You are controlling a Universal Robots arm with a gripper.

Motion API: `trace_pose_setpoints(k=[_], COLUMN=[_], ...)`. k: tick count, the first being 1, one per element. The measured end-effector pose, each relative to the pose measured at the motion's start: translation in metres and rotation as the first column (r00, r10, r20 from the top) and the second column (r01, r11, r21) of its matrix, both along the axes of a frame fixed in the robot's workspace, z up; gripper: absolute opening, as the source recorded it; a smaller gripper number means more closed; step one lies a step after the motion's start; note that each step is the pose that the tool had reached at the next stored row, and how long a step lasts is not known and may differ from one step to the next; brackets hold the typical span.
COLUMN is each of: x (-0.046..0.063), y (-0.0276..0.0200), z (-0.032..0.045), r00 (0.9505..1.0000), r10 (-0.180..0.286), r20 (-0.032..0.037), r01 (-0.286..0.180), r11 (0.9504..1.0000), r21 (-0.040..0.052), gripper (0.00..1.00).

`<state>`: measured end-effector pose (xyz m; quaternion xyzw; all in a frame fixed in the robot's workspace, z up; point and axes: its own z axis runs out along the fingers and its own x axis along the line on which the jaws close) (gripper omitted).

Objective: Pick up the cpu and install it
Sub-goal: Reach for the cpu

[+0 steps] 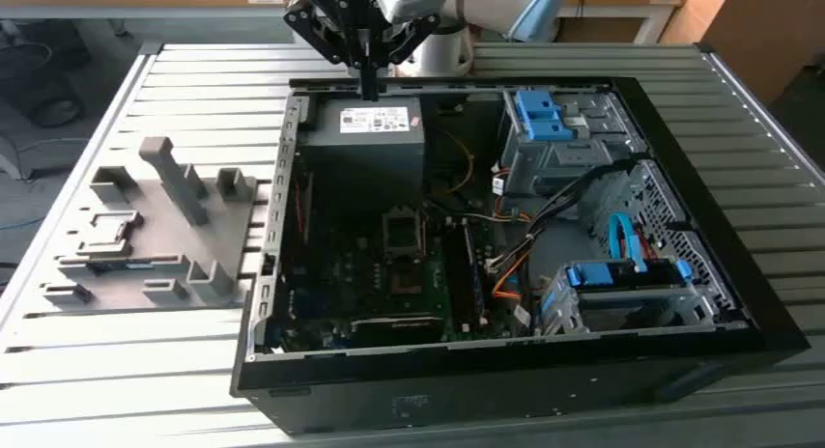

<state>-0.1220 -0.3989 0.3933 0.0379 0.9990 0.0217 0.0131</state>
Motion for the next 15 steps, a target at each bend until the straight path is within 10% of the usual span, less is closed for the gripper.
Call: trace_pose_setpoints(k=[7, 15], x=[-0.002, -0.036], y=[0.0000, 0.0000], z=[0.0000, 0.0000], r00=[1.0000, 1.0000], r10=[0.000, 0.000], r20=[0.0002, 0.0087], r01=[0.000, 0.000], r11=[1.0000, 1.0000], r21=[0.0000, 0.0001], gripper=[0.10, 0.10])
